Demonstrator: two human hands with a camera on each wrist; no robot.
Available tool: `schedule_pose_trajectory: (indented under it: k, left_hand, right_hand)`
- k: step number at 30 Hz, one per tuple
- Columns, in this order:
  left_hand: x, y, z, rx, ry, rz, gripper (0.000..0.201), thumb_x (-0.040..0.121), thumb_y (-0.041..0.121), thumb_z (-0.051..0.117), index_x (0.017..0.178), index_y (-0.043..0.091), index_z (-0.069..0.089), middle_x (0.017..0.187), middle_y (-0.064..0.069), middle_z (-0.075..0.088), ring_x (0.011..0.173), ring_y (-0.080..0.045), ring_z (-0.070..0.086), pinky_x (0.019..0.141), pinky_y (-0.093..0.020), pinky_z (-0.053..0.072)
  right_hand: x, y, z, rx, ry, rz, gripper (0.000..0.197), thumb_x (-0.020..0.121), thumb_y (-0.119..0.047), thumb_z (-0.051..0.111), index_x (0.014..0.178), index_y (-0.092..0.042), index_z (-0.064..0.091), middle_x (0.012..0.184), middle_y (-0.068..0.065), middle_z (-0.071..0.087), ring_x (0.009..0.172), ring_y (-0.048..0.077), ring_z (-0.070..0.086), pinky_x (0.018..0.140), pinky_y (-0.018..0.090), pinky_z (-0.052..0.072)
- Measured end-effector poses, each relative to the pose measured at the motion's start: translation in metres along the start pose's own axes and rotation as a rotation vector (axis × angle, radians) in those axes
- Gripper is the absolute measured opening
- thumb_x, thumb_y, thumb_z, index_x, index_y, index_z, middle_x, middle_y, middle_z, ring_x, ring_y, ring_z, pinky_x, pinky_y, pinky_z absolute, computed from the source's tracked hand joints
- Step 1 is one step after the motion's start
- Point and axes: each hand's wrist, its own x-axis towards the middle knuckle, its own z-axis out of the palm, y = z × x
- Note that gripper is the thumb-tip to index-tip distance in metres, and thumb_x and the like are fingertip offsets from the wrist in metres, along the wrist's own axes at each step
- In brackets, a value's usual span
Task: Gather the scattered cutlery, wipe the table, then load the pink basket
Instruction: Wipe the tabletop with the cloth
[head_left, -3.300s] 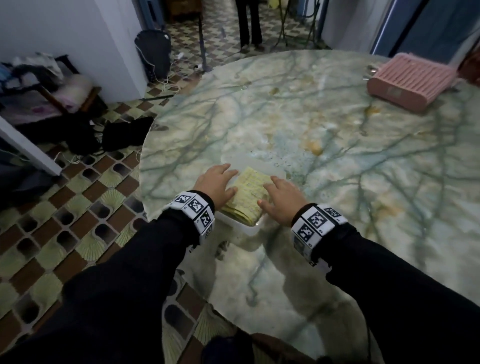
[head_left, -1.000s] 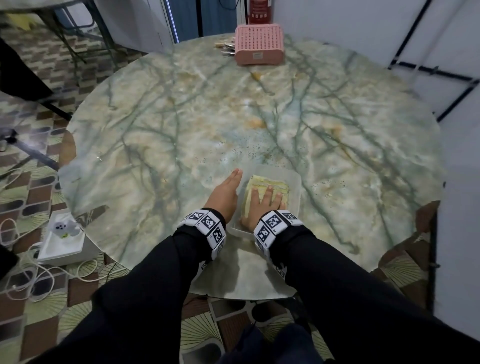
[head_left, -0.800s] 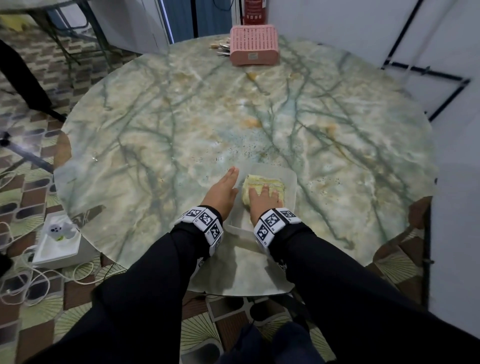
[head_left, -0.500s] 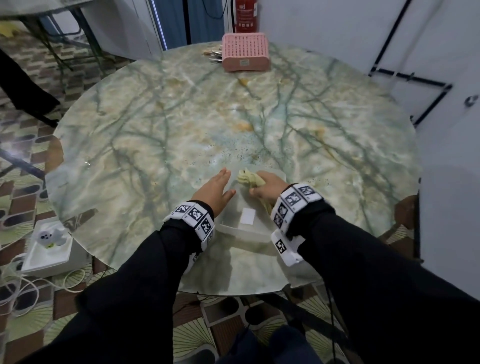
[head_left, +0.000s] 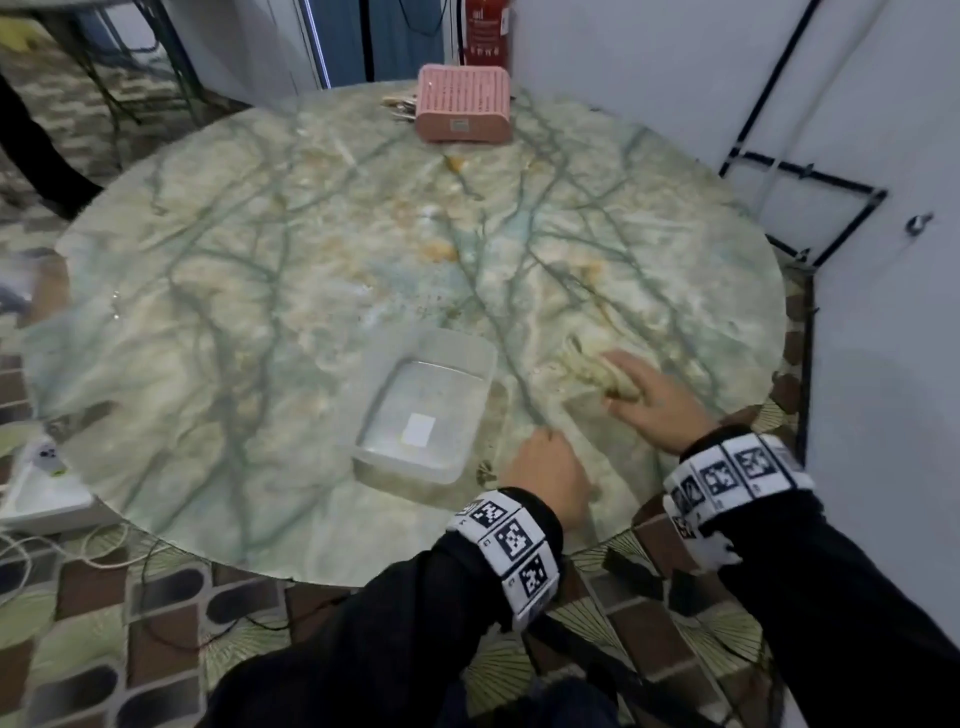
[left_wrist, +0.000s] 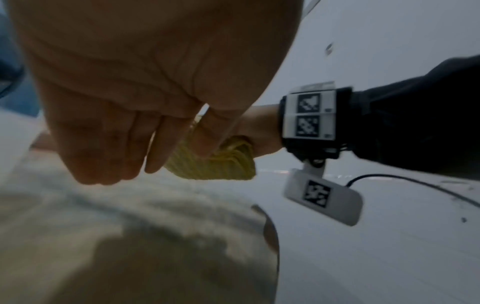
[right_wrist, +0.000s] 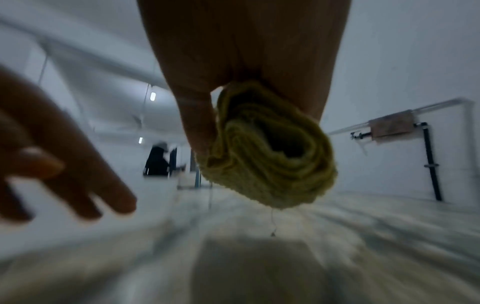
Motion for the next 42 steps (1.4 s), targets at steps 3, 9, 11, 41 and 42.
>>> schedule_pose_trajectory:
  k: [3, 9, 11, 41, 42]
  left_hand:
    - [0.023, 0.003, 0.028, 0.020, -0.045, -0.102, 0.060, 0.095, 0.024, 0.043, 0.145, 0.002, 0.018, 0.153, -0.014, 0.016, 0.140, -0.029, 0.017, 0.116, -0.040, 0.019]
    - [0.062, 0.010, 0.033, 0.104, -0.041, -0.237, 0.058, 0.101, 0.031, 0.023, 0.149, 0.012, -0.002, 0.157, -0.005, -0.012, 0.145, -0.024, -0.009, 0.116, -0.045, 0.001]
    - [0.067, 0.010, 0.034, 0.119, -0.081, -0.277, 0.061, 0.101, 0.036, 0.025, 0.149, 0.013, -0.005, 0.157, -0.003, -0.013, 0.145, -0.023, -0.009, 0.116, -0.047, 0.002]
    - [0.056, 0.021, 0.048, 0.078, -0.148, -0.424, 0.081, 0.093, 0.055, 0.034, 0.148, 0.018, -0.014, 0.154, 0.003, -0.024, 0.144, -0.018, -0.016, 0.113, -0.053, -0.001]
    - [0.056, 0.024, 0.048, 0.056, -0.148, -0.444, 0.081, 0.094, 0.055, 0.033, 0.148, 0.019, -0.015, 0.154, 0.003, -0.024, 0.143, -0.018, -0.016, 0.113, -0.054, -0.001]
  right_hand:
    - [-0.019, 0.048, 0.012, -0.344, -0.396, 0.041, 0.075, 0.086, -0.044, 0.058, 0.147, -0.023, 0.022, 0.157, 0.007, 0.006, 0.145, 0.022, 0.003, 0.115, 0.032, 0.011]
    - [-0.016, 0.066, 0.006, -0.480, -0.437, -0.062, 0.058, 0.095, -0.048, 0.038, 0.147, -0.032, 0.018, 0.158, 0.004, -0.007, 0.145, 0.023, -0.008, 0.115, 0.049, 0.000]
    - [-0.008, 0.066, 0.009, -0.584, -0.423, -0.110, 0.059, 0.097, -0.048, 0.033, 0.149, -0.034, 0.009, 0.158, 0.004, -0.012, 0.145, 0.025, -0.010, 0.115, 0.048, -0.001]
    - [0.019, 0.086, -0.011, -0.778, -0.801, -0.284, 0.062, 0.098, -0.052, 0.021, 0.144, -0.038, -0.017, 0.149, -0.003, -0.036, 0.140, 0.022, -0.029, 0.112, 0.050, -0.013]
    - [0.021, 0.099, -0.025, -0.787, -0.828, -0.296, 0.062, 0.098, -0.052, 0.021, 0.144, -0.039, -0.018, 0.147, -0.005, -0.037, 0.139, 0.021, -0.030, 0.112, 0.050, -0.013]
